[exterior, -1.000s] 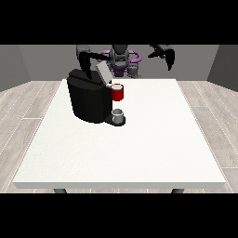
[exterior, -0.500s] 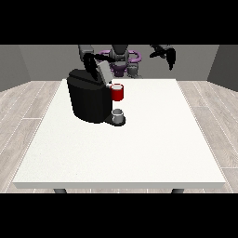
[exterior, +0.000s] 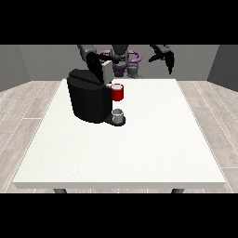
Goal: Insert the coffee pod into the coffee machine and close the lid
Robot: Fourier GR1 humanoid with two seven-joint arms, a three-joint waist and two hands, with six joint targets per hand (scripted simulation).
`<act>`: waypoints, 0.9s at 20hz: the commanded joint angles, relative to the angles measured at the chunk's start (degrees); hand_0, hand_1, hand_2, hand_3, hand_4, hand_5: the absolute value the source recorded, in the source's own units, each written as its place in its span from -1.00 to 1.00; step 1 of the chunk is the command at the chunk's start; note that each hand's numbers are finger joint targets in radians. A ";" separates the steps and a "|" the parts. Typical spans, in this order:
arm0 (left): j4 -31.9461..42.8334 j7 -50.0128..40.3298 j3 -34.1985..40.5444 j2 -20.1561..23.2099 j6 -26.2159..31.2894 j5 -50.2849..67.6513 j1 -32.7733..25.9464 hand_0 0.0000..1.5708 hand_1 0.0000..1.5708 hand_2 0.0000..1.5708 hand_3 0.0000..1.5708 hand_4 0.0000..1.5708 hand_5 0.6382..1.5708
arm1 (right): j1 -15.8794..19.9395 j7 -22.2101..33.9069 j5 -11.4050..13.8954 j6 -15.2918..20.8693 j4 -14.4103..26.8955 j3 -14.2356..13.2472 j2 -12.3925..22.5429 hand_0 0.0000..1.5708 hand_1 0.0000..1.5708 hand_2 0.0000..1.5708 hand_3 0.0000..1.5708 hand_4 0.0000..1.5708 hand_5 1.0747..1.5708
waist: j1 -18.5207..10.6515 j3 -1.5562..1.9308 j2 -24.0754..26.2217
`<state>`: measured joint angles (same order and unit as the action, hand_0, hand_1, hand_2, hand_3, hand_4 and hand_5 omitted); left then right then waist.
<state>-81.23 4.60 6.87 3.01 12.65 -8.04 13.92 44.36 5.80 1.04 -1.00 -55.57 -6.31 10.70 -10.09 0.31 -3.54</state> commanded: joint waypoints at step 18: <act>-0.26 -0.01 -2.77 1.38 4.55 1.15 6.10 -1.00 -1.00 -1.00 -1.00 -0.51 1.00 | 12.01 5.34 7.04 4.37 -5.50 3.22 2.26 -1.00 -1.00 -1.00 -1.00 -0.69 1.00 | -11.48 -0.27 -6.29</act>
<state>-80.99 4.83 4.41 3.57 15.58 -7.49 18.34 50.47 18.07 8.49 4.43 -59.11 -5.21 16.04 -16.30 1.42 -8.23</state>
